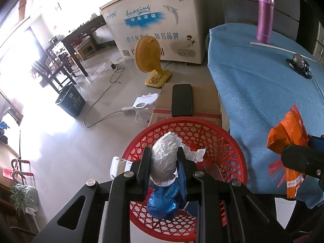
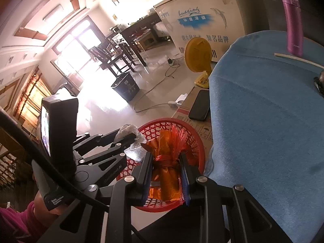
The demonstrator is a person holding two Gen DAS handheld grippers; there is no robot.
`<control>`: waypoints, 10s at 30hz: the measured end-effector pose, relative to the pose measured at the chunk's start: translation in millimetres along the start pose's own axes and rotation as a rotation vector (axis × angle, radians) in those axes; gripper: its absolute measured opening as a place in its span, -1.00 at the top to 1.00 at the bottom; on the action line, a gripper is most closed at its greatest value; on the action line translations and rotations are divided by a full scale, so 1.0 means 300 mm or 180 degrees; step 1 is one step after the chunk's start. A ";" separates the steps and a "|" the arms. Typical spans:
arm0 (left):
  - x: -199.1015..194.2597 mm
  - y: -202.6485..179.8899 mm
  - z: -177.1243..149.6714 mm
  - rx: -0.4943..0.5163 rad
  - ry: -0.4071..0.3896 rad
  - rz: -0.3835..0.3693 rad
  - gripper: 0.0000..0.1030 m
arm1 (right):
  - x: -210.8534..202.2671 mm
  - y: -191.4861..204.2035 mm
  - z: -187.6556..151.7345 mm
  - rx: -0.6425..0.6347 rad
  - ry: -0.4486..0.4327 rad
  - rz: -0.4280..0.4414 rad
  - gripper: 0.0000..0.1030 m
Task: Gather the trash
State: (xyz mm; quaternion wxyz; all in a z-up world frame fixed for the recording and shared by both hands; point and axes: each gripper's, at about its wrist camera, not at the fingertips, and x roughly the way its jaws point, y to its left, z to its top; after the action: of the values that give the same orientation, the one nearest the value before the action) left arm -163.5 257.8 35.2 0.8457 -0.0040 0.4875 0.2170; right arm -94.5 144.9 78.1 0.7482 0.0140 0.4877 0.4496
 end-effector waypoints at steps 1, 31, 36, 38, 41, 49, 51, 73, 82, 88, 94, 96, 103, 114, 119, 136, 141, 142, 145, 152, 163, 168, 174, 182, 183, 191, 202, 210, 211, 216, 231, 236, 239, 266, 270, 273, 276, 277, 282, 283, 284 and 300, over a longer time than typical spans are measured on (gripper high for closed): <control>0.002 -0.003 -0.001 0.0000 0.0002 0.0003 0.51 | 0.003 0.001 0.000 0.0004 0.0010 0.0006 0.47; 0.033 0.015 -0.015 -0.0060 0.0092 -0.0044 0.47 | 0.056 0.019 0.013 -0.0034 0.0135 -0.0020 0.47; 0.039 0.019 -0.018 -0.0073 0.0087 -0.0041 0.47 | 0.063 0.021 0.013 -0.0022 0.0152 -0.0043 0.47; 0.042 0.018 -0.020 -0.0078 0.0094 -0.0046 0.47 | 0.068 0.019 0.014 -0.0008 0.0162 -0.0051 0.47; 0.045 0.023 -0.024 -0.0074 0.0101 -0.0045 0.47 | 0.075 0.020 0.016 -0.0003 0.0175 -0.0063 0.47; 0.052 0.036 -0.024 -0.0110 0.0123 -0.0034 0.47 | 0.086 0.034 0.024 -0.0024 0.0192 -0.0075 0.47; 0.055 0.041 -0.026 -0.0116 0.0130 -0.0035 0.47 | 0.088 0.035 0.025 -0.0025 0.0189 -0.0078 0.47; 0.082 0.069 -0.037 -0.0144 0.0187 -0.0063 0.46 | 0.111 0.051 0.040 -0.0004 0.0181 -0.0066 0.45; 0.089 0.073 -0.035 -0.0153 0.0195 -0.0047 0.25 | 0.106 0.036 0.043 0.0086 0.0151 -0.0017 0.43; 0.089 0.070 -0.034 -0.0158 0.0191 -0.0033 -0.10 | 0.104 0.029 0.042 0.0097 0.0120 -0.0022 0.43; 0.078 0.053 -0.027 -0.0128 0.0181 -0.0039 -0.26 | 0.096 0.007 0.039 0.0170 0.0095 -0.0009 0.43; 0.068 0.046 -0.023 -0.0111 0.0165 -0.0050 -0.30 | 0.089 -0.002 0.036 0.0194 0.0085 -0.0013 0.43; 0.036 -0.010 -0.010 0.0020 0.0107 -0.0086 -0.36 | 0.056 -0.047 0.026 0.0340 0.0049 -0.0009 0.43; -0.066 -0.148 0.044 0.0310 -0.0122 -0.0145 -0.36 | -0.078 -0.189 -0.001 0.0662 -0.0238 -0.0140 0.42; -0.121 -0.227 0.070 0.0471 -0.0245 -0.0205 -0.36 | -0.165 -0.270 -0.023 0.0834 -0.0420 -0.0311 0.42; -0.390 -0.557 0.129 0.1168 -0.0839 -0.0561 -0.36 | -0.545 -0.491 -0.124 0.1207 -0.1190 -0.1033 0.42; -0.470 -0.652 0.136 0.1363 -0.0996 -0.0671 -0.37 | -0.653 -0.544 -0.161 0.1302 -0.1383 -0.1229 0.41; -0.483 -0.669 0.139 0.1400 -0.1018 -0.0689 -0.37 | -0.673 -0.554 -0.170 0.1322 -0.1415 -0.1260 0.41; -0.520 -0.725 0.141 0.1530 -0.1085 -0.0741 -0.37 | -0.725 -0.581 -0.197 0.1380 -0.1504 -0.1317 0.40; -0.585 -0.844 0.114 0.1833 -0.1174 -0.0844 -0.37 | -0.829 -0.632 -0.259 0.1496 -0.1727 -0.1373 0.31; -0.656 -0.987 0.096 0.2144 -0.1288 -0.0921 -0.37 | -0.958 -0.690 -0.332 0.1610 -0.2059 -0.1614 -0.27; -0.669 -1.032 0.091 0.2220 -0.1306 -0.0944 -0.37 | -0.989 -0.716 -0.354 0.1659 -0.2118 -0.1655 -0.27; -0.665 -1.067 0.094 0.2283 -0.1293 -0.0973 -0.37 | -1.004 -0.740 -0.373 0.1716 -0.2123 -0.1687 -0.27; -0.580 -1.056 0.140 0.2200 -0.1076 -0.1023 -0.37 | -0.992 -0.771 -0.355 0.1764 -0.2060 -0.1695 -0.27; -0.558 -1.046 0.155 0.2157 -0.1018 -0.1028 -0.37 | -0.986 -0.776 -0.350 0.1770 -0.2042 -0.1689 -0.27; -0.347 -0.930 0.294 0.1779 -0.0703 -0.0781 -0.37 | -0.895 -0.846 -0.279 0.1913 -0.1835 -0.1439 -0.27; -0.146 -0.906 0.487 0.1680 -0.0610 -0.0775 -0.37 | -0.731 -0.990 -0.108 0.2200 -0.1580 -0.1081 -0.27; 0.033 -1.081 0.667 0.1825 -0.0427 -0.1347 -0.37 | -0.684 -1.031 -0.118 0.2274 -0.1496 -0.1149 -0.27; 0.053 -1.106 0.685 0.1842 -0.0383 -0.1412 -0.37 | -0.684 -1.038 -0.126 0.2301 -0.1496 -0.1152 -0.27; 0.146 -1.194 0.749 0.1791 -0.0235 -0.1706 -0.37 | -0.689 -1.072 -0.153 0.2395 -0.1508 -0.1161 -0.27; 0.097 -1.123 0.579 0.1389 0.0072 -0.2238 0.65 | -0.697 -1.054 -0.183 0.2431 -0.1563 -0.1118 -0.27; 0.039 -1.026 0.460 0.1293 0.0269 -0.2541 0.63 | -0.682 -1.022 -0.145 0.2318 -0.1504 -0.1016 -0.27; 0.024 -0.966 0.425 0.1194 0.0395 -0.2719 0.38 | -0.662 -0.998 -0.120 0.2265 -0.1454 -0.0916 -0.27; -0.021 -0.595 0.341 0.0826 -0.0222 -0.2018 -0.18 | -0.239 -0.872 0.075 0.2429 -0.0585 -0.0845 -0.27; -0.022 -0.597 0.341 0.0839 -0.0194 -0.2001 -0.18 | -0.216 -0.848 0.098 0.2154 -0.0587 -0.1064 0.04; -0.026 -0.607 0.340 0.0856 -0.0193 -0.1976 -0.18 | -0.227 -0.851 0.082 0.2109 -0.0632 -0.1039 0.13; -0.034 -0.621 0.342 0.0864 -0.0177 -0.1992 -0.18 | -0.269 -0.856 0.042 0.2106 -0.0725 -0.1015 0.17; -0.036 -0.624 0.340 0.0871 -0.0179 -0.1994 -0.18 | -0.287 -0.863 0.031 0.2099 -0.0762 -0.1008 0.20; -0.064 -0.648 0.334 0.0890 -0.0183 -0.1989 -0.18 | -0.424 -0.890 -0.050 0.2034 -0.1057 -0.0908 0.32; -0.068 -0.651 0.331 0.0892 -0.0186 -0.1995 -0.18 | -0.454 -0.895 -0.070 0.2027 -0.1094 -0.0916 0.32; -0.074 -0.656 0.325 0.0904 -0.0187 -0.1995 -0.18 | -0.479 -0.900 -0.086 0.2037 -0.1125 -0.0925 0.32; -0.175 -0.663 0.258 0.0977 -0.0336 -0.1845 -0.18 | -0.869 -0.936 -0.341 0.2249 -0.1776 -0.1222 0.32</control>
State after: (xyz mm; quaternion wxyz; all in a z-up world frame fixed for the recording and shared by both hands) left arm -48.6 75.6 78.4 0.8871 -0.0039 0.4487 -0.1087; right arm -16.7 -243.8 82.5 0.8692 0.2968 0.3852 0.0896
